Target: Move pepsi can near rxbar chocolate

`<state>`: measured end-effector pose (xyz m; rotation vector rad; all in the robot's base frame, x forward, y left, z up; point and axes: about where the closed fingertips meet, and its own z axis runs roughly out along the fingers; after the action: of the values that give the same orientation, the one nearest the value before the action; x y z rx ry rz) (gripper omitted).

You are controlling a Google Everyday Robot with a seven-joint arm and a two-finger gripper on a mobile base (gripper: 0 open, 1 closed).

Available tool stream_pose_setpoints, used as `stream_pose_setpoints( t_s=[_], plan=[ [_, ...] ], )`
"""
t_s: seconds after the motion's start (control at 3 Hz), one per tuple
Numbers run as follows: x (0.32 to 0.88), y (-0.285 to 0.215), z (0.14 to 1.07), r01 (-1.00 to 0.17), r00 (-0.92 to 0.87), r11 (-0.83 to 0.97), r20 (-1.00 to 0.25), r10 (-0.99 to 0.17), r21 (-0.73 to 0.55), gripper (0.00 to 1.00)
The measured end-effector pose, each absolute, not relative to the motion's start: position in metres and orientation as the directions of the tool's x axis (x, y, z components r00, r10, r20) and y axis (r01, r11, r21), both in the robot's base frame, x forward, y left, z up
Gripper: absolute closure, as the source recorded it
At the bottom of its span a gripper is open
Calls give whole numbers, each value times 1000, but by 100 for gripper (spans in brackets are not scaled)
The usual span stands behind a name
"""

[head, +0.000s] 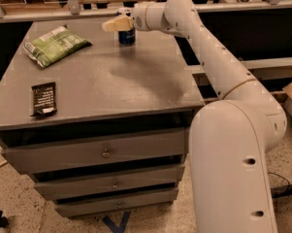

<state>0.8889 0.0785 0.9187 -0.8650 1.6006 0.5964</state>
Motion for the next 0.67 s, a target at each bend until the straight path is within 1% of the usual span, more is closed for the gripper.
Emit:
stream_pose_setpoints(
  t_s=[0.33, 0.67],
  plan=[
    [891, 77, 908, -787, -87, 615, -978, -188, -49, 34],
    [891, 70, 906, -778, -92, 628, -985, -148, -21, 66]
  ],
)
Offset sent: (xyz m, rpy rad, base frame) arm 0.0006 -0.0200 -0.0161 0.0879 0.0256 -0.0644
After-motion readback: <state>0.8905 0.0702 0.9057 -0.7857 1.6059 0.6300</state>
